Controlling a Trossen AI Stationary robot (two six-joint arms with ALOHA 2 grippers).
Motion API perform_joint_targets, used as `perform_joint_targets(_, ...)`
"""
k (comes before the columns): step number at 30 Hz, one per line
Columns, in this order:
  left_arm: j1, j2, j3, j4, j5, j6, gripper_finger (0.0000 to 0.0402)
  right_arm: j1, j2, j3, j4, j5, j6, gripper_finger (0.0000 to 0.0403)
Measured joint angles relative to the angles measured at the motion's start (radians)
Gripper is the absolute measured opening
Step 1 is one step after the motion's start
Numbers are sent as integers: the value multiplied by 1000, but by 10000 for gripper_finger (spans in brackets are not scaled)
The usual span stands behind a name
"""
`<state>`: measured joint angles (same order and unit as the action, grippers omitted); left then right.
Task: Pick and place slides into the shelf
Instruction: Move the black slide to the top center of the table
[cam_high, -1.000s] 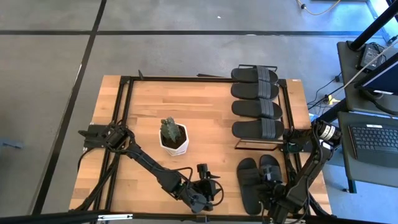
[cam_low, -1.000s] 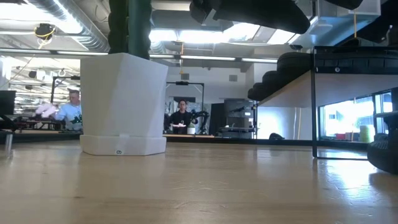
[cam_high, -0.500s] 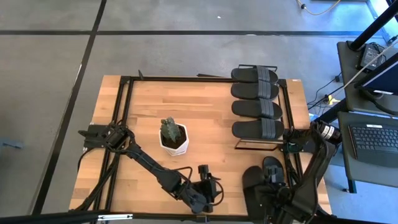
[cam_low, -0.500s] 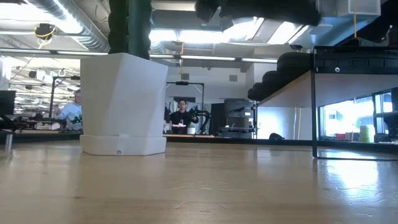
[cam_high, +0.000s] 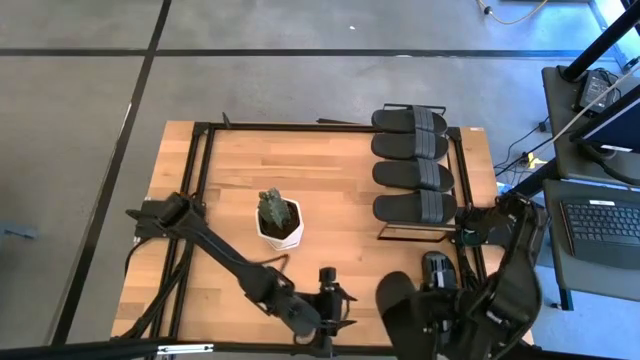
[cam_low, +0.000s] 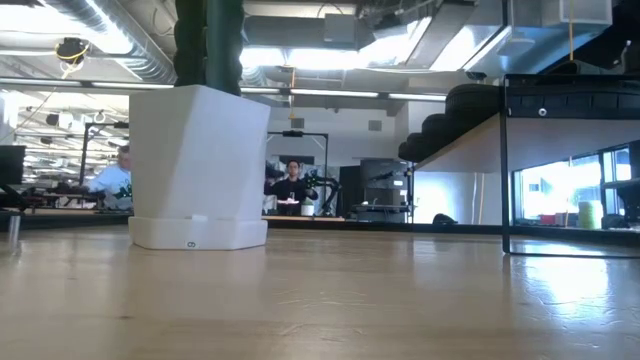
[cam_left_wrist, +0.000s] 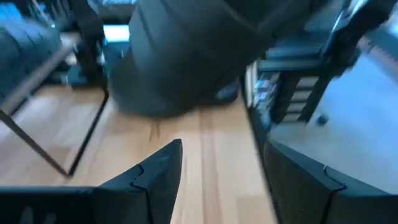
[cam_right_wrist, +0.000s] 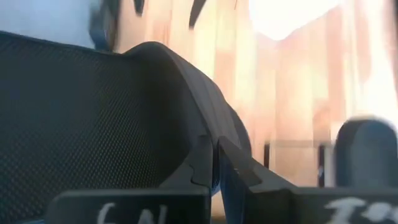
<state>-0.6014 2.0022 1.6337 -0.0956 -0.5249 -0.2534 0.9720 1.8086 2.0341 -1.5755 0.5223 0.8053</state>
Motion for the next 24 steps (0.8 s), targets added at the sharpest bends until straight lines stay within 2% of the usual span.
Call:
perform_joint_targets(6, -4, -159, 0, -1, 54, 21, 218, -62, -1, 187, 4, 108, -133, 12)
perform_joint_targets(10, -16, -280, 0, 2, 102, 86, 218, -117, 0, 282, 2, 131, -199, 12)
perform_joint_targets(16, -37, -439, 0, -11, 93, 250, 218, -242, -29, 311, 10, 238, -291, 12)
perform_joint_targets(18, -38, -480, 1, -45, 62, 308, 218, -311, -42, 311, 3, 246, -295, 12)
perform_joint_targets(20, -35, -515, 1, -98, -21, 332, 218, -381, -47, 311, 8, 252, -332, 12)
perform_joint_targets(22, -20, -556, 1, -174, -124, 314, 218, -445, -52, 310, 11, 250, -376, 12)
perform_joint_targets(24, 13, -601, 1, -263, -155, 262, 218, -506, -54, 310, 12, 248, -423, 12)
